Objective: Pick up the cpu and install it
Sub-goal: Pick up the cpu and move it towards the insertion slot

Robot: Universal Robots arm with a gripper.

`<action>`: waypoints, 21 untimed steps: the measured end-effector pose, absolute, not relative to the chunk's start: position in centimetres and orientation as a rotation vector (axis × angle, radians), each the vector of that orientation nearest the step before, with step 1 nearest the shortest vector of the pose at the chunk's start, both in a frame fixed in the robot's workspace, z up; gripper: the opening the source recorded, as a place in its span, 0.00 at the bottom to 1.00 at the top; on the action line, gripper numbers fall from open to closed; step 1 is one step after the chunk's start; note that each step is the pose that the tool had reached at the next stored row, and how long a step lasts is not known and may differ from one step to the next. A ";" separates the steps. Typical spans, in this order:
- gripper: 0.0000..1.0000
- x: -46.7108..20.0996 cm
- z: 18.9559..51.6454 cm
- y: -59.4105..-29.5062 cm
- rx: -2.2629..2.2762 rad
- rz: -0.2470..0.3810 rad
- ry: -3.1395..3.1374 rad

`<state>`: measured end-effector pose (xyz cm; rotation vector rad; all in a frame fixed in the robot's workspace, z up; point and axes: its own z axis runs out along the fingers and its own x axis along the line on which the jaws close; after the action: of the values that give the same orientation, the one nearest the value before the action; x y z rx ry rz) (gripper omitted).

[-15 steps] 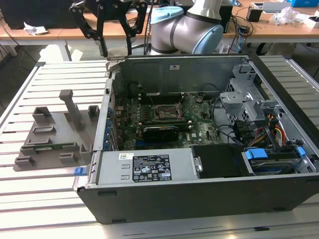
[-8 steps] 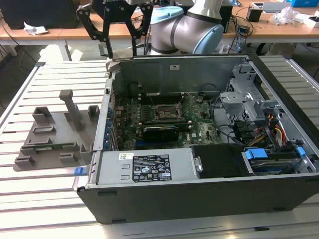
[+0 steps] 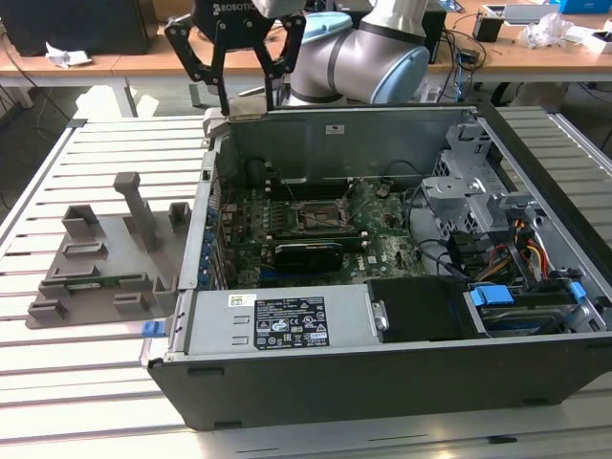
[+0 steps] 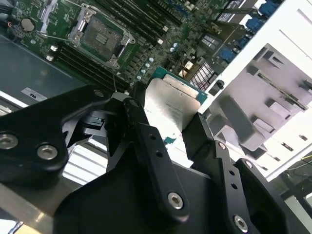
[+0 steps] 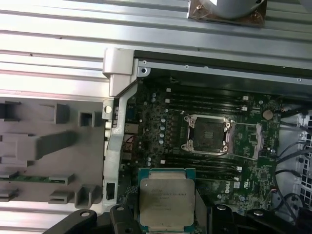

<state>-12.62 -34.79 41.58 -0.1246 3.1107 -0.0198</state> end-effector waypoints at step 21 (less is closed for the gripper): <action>0.55 -9.8 40.5 -34.1 -0.125 -0.027 3.111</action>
<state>-9.83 -34.14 40.48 -0.1247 3.1108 -0.0267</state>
